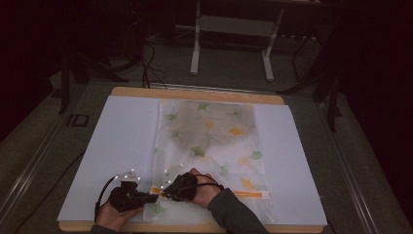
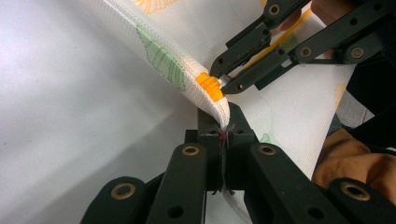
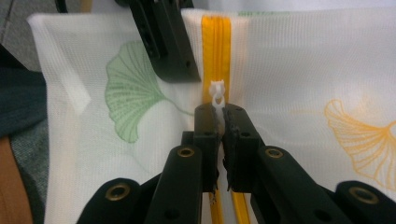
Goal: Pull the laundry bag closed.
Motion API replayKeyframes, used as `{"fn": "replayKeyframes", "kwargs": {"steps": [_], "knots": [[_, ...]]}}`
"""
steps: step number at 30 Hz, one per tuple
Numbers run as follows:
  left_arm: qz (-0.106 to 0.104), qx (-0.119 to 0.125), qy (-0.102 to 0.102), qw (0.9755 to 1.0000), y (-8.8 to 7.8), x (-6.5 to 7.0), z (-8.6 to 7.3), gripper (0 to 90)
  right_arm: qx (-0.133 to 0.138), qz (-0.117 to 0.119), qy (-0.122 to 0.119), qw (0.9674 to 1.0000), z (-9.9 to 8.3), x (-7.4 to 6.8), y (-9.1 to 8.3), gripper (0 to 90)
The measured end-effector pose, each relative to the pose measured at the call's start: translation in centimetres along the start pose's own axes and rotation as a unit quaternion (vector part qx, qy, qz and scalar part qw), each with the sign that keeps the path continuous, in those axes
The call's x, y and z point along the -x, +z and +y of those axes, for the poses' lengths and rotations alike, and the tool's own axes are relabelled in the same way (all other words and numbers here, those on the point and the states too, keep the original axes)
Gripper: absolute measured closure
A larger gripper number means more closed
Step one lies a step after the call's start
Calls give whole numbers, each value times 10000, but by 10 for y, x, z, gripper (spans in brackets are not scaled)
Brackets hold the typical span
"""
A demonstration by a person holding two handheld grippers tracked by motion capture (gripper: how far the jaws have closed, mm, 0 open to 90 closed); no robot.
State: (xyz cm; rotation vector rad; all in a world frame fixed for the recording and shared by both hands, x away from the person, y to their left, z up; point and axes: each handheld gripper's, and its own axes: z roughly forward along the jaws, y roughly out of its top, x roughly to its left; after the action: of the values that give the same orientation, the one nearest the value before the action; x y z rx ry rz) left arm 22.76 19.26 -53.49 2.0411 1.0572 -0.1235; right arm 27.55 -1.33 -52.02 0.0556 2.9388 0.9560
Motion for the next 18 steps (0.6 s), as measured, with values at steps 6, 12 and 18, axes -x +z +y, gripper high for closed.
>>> {"fn": "replayKeyframes", "kwargs": {"steps": [6,12,18], "knots": [[-22,49,-30,10000,-2,0,0,881,-19,6,58,10000,-5,2,1,850],[-24,59,-12,10000,-2,0,0,881,-17,-11,82,10000,-6,1,0,850],[-47,91,-15,9999,-3,0,0,880,-19,-7,83,10000,-7,1,-1,850]]}}
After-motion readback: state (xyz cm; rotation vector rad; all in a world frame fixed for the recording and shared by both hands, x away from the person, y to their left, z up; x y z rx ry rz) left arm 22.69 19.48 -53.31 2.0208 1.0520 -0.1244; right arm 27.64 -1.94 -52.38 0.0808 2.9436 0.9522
